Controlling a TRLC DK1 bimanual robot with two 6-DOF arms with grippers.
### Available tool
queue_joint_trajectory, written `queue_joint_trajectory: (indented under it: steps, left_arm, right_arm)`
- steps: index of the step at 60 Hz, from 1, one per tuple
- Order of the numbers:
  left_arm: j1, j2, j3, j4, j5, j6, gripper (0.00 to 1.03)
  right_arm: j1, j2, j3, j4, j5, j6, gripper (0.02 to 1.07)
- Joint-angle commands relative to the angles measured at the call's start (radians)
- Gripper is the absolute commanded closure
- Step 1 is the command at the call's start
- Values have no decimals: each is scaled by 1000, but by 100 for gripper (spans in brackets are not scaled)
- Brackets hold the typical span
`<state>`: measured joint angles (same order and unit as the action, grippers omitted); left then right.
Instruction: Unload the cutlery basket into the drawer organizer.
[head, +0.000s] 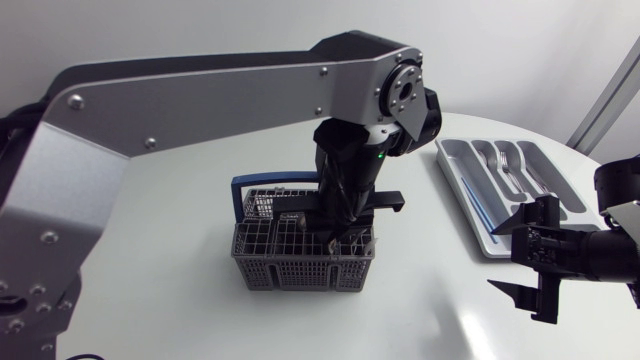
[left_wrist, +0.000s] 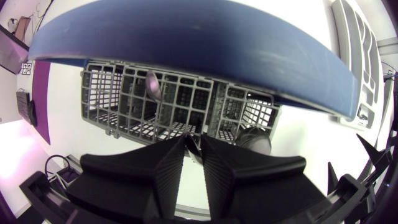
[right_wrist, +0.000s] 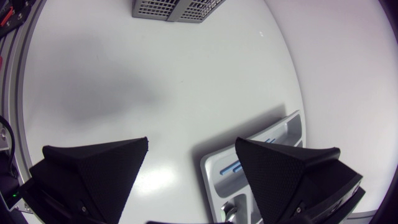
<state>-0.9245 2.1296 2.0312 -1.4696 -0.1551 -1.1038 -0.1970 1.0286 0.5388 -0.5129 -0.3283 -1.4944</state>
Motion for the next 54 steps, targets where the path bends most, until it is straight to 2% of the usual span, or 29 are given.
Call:
queue_joint_trajectory:
  steps: [1,20,29,54]
  left_arm:
    - [6,24,26,-21,5,-31,86]
    - [6,13,24,-23,6,-28,90]
    - [6,7,24,-23,6,-13,99]
    - [4,-34,31,-23,6,4,99]
  right_arm:
    - [11,18,-28,5,6,14,6]
    - [11,34,-30,22,12,14,6]
    - [16,36,-30,28,15,16,6]
    - [22,30,-33,24,18,16,6]
